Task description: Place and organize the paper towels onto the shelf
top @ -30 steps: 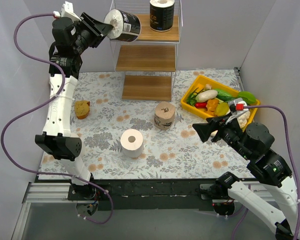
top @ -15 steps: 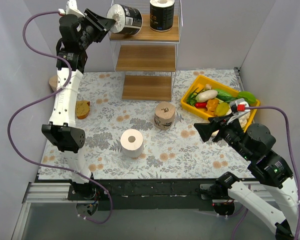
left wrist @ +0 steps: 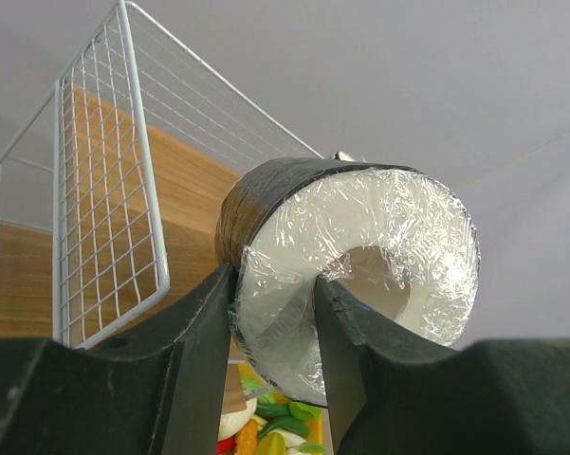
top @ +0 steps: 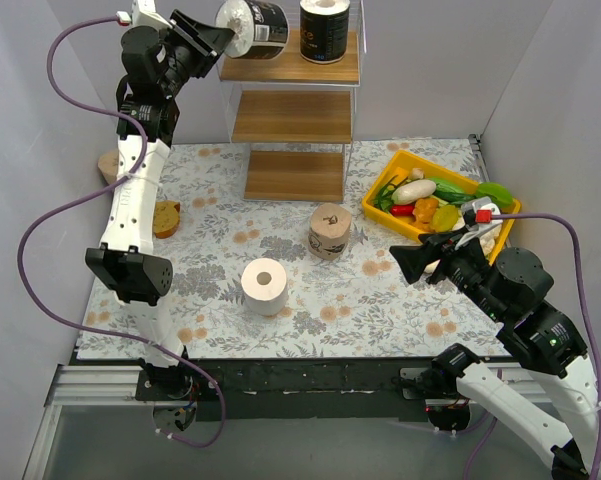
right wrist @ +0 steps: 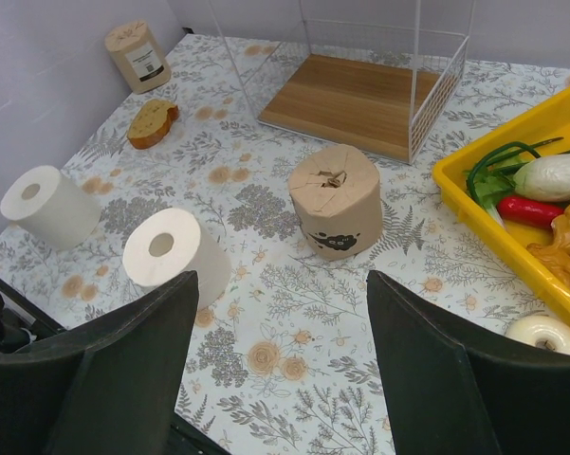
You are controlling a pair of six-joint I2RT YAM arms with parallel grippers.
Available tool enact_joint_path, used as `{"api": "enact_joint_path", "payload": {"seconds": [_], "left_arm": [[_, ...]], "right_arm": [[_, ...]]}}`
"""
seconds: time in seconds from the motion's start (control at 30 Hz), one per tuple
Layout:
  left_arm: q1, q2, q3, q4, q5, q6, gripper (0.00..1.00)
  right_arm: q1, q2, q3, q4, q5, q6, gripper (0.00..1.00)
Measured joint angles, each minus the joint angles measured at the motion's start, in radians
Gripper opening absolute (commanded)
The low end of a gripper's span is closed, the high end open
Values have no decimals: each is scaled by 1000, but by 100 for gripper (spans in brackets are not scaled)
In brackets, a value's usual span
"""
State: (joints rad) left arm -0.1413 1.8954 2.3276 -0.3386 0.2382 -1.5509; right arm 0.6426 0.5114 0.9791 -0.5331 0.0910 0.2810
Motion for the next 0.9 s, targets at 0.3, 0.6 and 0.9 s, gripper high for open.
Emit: {"api": "enact_joint_path", "payload": {"seconds": [0.3,0.6,0.9], "left_arm": [[0,15,21,39,-40,4,42],[0,15,20,63,-64,20,49],[-4,10,12,101,-47,65,52]], "right_arm": [[0,-2,0,0,7,-4,79],[0,-4,0,0,11,-9,79],[0,-7,0,0,11,-18,79]]}}
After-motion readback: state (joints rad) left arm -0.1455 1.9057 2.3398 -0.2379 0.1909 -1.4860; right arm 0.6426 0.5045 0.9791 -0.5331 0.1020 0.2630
